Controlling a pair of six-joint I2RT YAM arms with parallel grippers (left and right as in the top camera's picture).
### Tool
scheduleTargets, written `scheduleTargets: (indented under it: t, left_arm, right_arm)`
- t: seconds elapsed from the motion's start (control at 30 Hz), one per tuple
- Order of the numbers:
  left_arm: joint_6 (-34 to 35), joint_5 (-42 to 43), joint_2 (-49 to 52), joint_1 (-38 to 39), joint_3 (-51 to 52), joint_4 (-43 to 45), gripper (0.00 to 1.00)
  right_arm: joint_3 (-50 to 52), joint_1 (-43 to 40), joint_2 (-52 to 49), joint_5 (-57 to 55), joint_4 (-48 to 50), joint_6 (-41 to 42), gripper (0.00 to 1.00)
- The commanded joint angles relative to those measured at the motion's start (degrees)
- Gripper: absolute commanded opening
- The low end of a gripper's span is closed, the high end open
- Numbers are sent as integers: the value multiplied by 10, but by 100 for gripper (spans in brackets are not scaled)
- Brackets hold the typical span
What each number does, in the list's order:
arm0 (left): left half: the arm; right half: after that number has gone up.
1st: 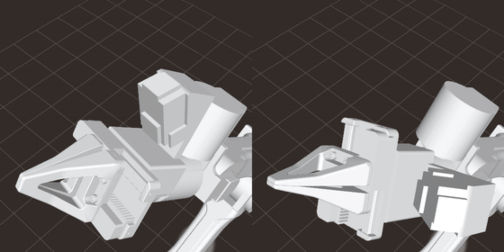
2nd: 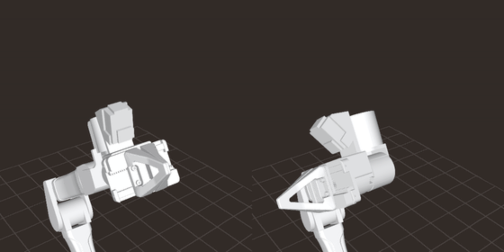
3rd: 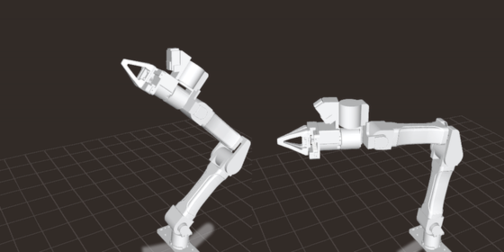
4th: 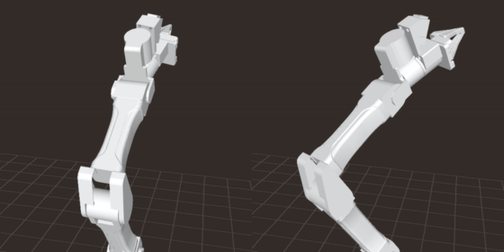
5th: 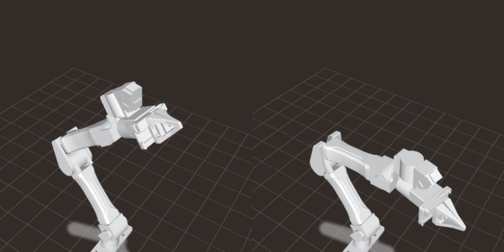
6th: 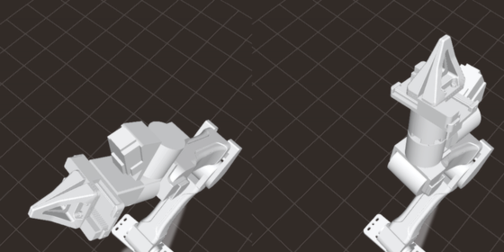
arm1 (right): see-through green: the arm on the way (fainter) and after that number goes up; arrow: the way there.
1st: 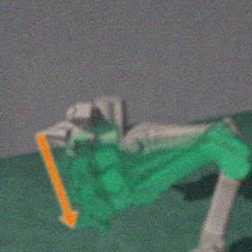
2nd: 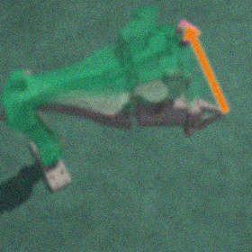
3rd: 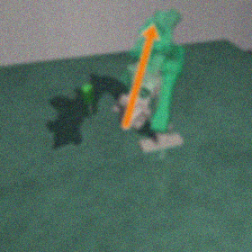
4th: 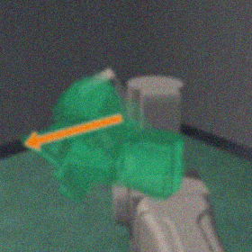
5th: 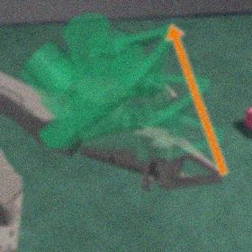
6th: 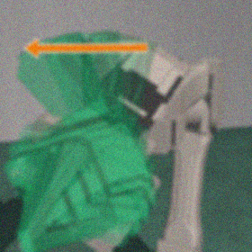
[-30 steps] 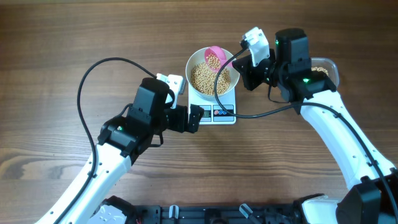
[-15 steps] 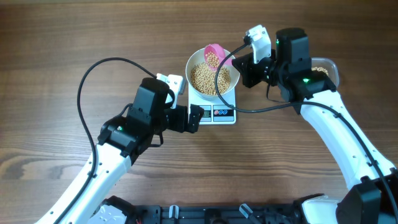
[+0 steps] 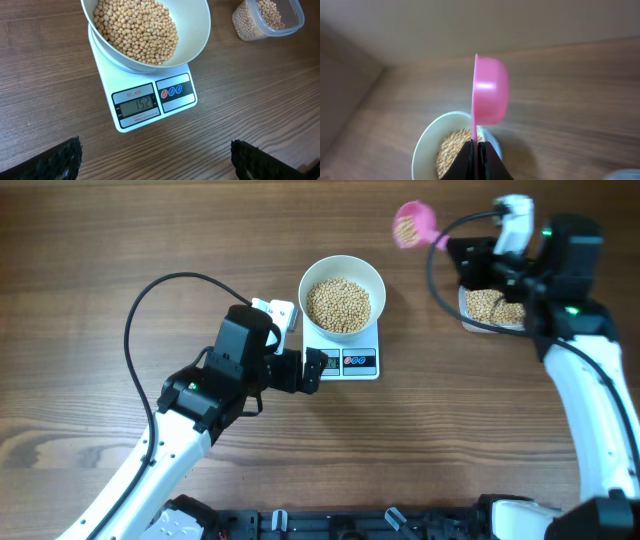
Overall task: Scoop item into bowl and weigh 150g on scale
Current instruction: 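Return the empty scoop with the right gripper to the soybean tub, then dip the pink scoop into the soybeans with the right gripper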
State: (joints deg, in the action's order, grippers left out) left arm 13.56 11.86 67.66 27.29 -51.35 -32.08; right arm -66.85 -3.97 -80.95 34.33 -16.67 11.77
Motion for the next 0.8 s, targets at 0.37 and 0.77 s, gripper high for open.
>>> scheduleTargets:
  t: [0.37,0.77]
  left_arm:
    - [-12,-6,-5,3,0,2,100]
    - [-12,-6,-5,3,0,2,100]
  right_arm:
    - [-3,-172,63,29,-115,17,4]
    - [-3,-237,59,-93,-191,-187,4]
